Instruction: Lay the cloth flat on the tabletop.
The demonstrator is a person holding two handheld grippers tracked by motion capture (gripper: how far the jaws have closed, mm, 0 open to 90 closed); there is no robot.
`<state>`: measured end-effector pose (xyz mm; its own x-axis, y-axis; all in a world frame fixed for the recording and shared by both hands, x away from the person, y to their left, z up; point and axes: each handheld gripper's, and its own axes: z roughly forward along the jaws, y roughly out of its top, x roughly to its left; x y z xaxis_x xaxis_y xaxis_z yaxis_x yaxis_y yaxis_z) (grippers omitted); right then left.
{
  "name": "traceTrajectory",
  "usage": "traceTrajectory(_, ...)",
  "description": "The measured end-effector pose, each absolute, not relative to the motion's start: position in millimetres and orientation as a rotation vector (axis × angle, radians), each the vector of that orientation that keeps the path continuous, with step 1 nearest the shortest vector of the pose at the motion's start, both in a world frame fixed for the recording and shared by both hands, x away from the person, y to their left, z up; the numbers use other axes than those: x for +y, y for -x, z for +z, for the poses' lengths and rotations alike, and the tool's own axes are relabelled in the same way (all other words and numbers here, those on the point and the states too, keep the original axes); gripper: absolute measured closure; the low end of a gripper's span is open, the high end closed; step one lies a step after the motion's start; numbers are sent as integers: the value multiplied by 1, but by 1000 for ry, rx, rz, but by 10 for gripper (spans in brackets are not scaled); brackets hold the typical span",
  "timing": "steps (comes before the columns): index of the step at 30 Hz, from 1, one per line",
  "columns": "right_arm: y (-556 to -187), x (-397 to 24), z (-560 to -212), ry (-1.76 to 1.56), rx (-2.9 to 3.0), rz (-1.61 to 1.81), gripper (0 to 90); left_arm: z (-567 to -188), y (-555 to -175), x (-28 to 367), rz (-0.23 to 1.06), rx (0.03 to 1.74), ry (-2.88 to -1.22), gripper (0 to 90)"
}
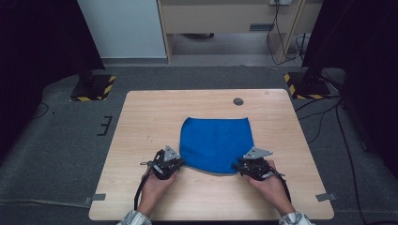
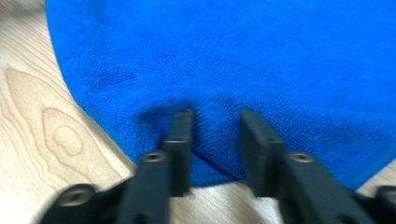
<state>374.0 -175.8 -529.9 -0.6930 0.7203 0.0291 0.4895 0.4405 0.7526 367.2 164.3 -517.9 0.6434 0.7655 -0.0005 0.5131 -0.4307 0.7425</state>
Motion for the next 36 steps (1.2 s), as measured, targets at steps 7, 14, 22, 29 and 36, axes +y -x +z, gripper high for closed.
traceTrajectory(7,-373,-173,-523,-1040,2396,1125,877,-509,-363,165,455,984,-2098,856)
traceTrajectory(14,-370,-185,-505,-1039,2382,1145,877,-496,-351,160,442,956,-2078,859)
traceTrajectory(22,-373,-187,-490,-1015,2399,1116,876,-484,-352,165,423,977,-2061,859)
traceTrajectory(29,-403,-186,-494,-1096,2417,1110,865,-484,-378,160,388,1005,-2096,858)
traceTrajectory(36,-441,-181,-501,-1177,2425,1067,789,-491,-418,156,348,1075,-2141,853)
